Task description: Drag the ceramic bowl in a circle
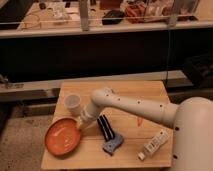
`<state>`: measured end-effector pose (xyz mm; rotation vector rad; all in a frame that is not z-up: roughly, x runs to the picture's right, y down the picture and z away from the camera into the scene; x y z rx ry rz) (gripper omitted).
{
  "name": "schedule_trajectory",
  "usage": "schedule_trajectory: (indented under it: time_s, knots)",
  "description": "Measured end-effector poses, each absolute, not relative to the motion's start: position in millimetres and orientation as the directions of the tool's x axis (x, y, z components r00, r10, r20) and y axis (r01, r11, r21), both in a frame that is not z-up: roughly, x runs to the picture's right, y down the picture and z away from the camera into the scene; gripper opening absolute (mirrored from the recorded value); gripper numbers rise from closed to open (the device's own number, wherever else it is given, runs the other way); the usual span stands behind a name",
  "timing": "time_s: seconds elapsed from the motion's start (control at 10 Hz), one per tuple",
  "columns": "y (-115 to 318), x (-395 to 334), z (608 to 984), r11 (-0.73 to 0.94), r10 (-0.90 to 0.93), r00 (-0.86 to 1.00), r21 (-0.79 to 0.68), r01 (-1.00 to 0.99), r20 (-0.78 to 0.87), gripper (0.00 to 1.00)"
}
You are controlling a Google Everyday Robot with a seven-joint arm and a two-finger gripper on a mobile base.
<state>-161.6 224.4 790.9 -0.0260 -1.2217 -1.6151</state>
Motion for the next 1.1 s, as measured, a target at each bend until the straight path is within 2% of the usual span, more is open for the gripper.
schedule_trajectory:
  time_s: [0.2, 0.5, 1.1]
  knots:
    - [235.0, -180.8, 781.4, 0.071, -0.687, -0.487, 0.717, 0.694, 0.539, 0.02]
    - [260.9, -172.4, 752.2, 0.031, -0.661, -0.536, 0.733, 0.68, 0.525, 0.02]
    - [298.7, -65.1, 711.9, 0.029, -0.667, -0.487, 0.673, 0.739, 0.563, 0.02]
